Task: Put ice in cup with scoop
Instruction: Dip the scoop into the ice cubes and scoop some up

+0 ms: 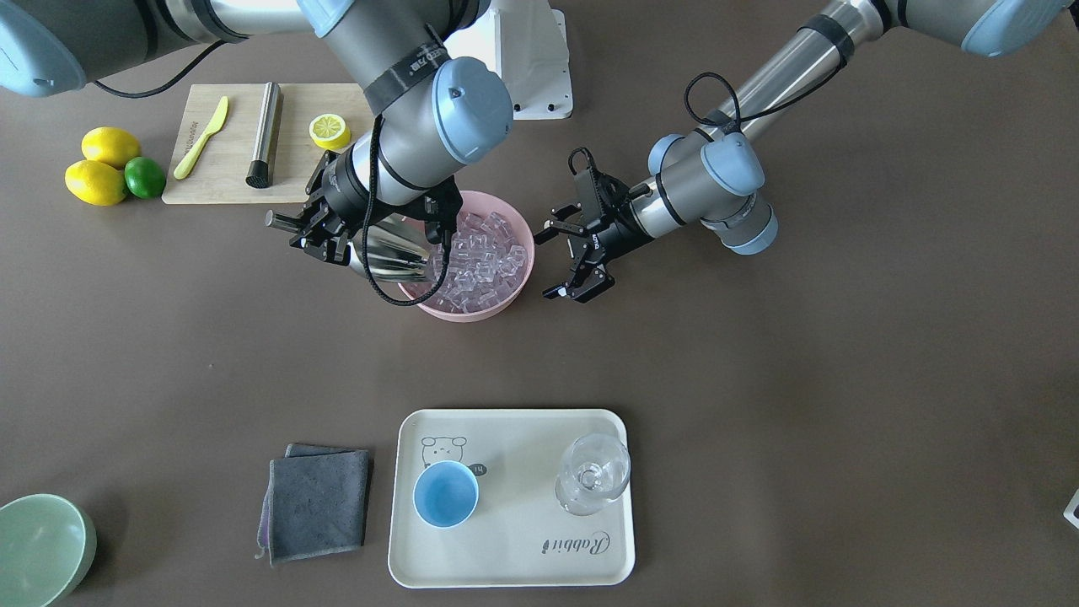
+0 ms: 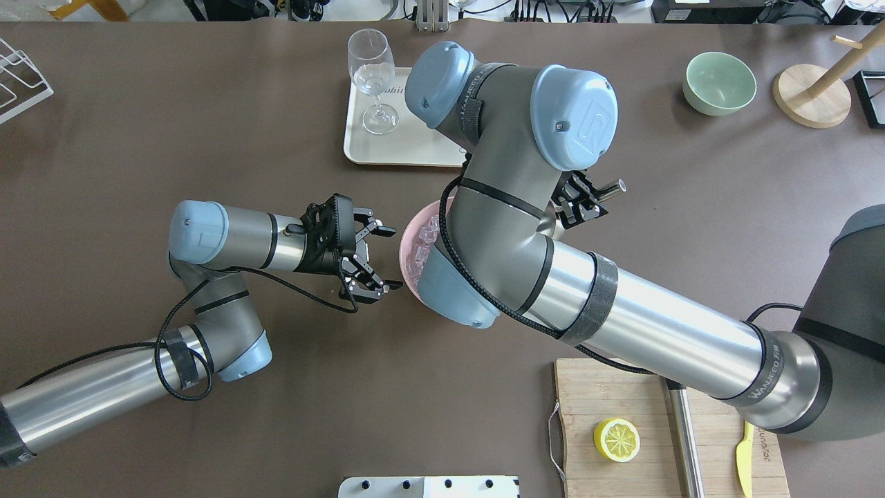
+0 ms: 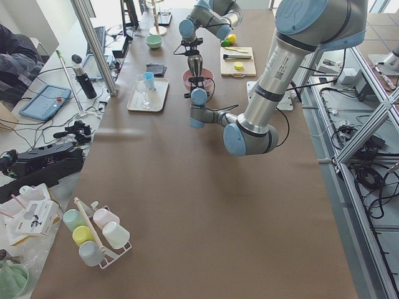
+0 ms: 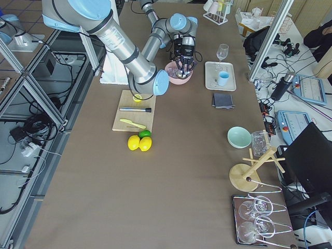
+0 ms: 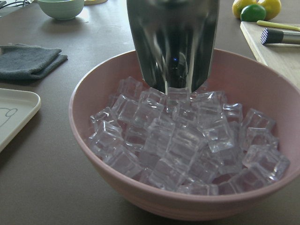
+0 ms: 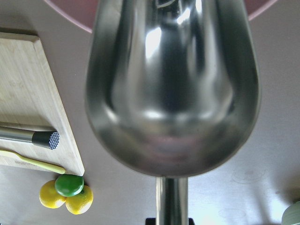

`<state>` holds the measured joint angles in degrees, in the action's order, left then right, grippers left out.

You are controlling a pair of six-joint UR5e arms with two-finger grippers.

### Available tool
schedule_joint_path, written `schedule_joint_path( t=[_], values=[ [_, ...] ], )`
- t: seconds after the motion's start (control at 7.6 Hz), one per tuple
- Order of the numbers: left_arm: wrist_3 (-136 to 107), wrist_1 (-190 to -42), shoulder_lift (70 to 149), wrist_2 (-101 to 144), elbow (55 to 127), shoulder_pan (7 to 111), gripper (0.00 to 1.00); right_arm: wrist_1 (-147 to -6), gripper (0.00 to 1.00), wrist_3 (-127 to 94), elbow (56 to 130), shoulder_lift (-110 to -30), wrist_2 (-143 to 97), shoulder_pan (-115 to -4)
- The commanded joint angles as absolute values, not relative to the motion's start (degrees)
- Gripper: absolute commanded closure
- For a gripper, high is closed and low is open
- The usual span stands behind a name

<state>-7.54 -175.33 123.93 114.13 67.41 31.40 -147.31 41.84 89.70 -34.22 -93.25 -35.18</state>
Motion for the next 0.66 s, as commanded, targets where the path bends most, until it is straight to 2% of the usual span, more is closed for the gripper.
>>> schedule_joint_path(
  t=[0.0,0.53],
  values=[
    [-7.6,-174.2,124.4,114.0,67.4,30.9,0.02,-147.0,1.00,40.3,86.4,-32.6,-92.6,-33.9],
    [-9.0,-173.8,124.6,114.0,67.4,30.8,0.02,-145.6,1.00,35.8,86.4,-33.3,-92.6,-31.1]
  ],
)
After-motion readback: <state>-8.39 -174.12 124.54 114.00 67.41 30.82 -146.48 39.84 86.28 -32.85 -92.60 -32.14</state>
